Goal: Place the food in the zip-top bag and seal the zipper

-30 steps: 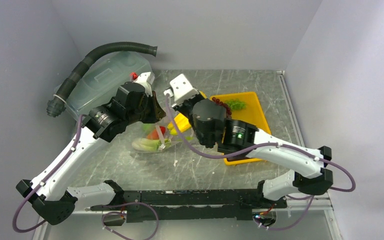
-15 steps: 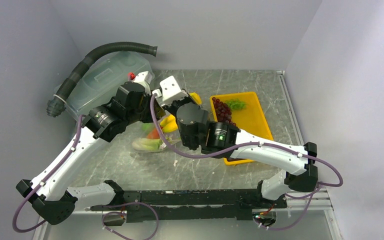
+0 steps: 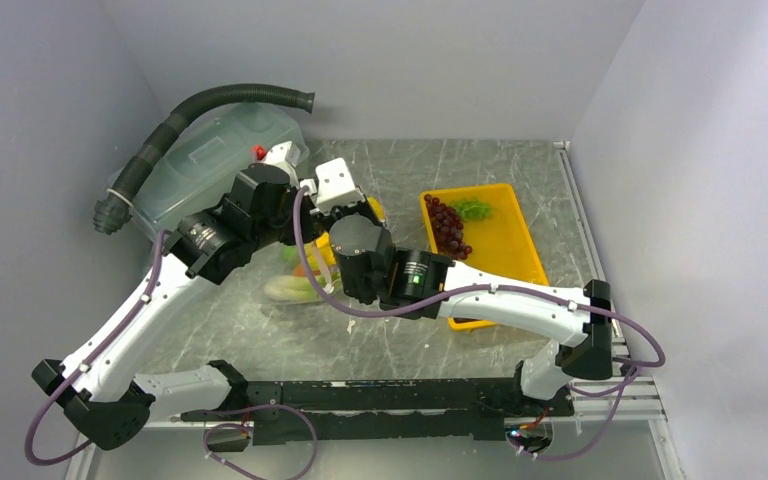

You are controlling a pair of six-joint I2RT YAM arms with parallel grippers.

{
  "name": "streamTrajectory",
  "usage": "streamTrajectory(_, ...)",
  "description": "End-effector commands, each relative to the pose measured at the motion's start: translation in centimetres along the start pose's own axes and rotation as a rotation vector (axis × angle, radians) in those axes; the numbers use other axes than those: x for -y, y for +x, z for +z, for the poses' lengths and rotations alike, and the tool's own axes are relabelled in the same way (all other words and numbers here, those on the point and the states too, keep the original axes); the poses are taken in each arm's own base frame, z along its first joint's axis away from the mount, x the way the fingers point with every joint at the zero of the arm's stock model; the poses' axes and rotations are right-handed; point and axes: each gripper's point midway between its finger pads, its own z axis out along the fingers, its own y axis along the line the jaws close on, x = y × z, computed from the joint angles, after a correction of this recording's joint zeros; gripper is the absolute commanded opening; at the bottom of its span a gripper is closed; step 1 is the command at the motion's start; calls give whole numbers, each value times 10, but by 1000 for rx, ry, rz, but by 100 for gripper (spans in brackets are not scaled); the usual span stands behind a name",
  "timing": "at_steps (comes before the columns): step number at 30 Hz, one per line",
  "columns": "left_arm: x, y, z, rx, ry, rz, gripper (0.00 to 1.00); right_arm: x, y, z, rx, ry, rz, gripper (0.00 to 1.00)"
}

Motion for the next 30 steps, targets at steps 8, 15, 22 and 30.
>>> streamTrajectory(8, 9, -20, -13, 92, 34, -53, 0, -22, 29, 4, 5, 57, 310, 0)
streamTrajectory(15, 4, -20, -13, 101, 20, -57, 0, -29, 48, -2, -43, 9, 368, 0)
streamTrajectory(22, 1, -20, -11, 108, 9, -59, 0, -16, 53, -16, -44, -49, 437, 33)
streamTrajectory(30, 0, -19, -5, 102, 2, -63, 0, 6, 46, -36, 5, -137, 500, 55)
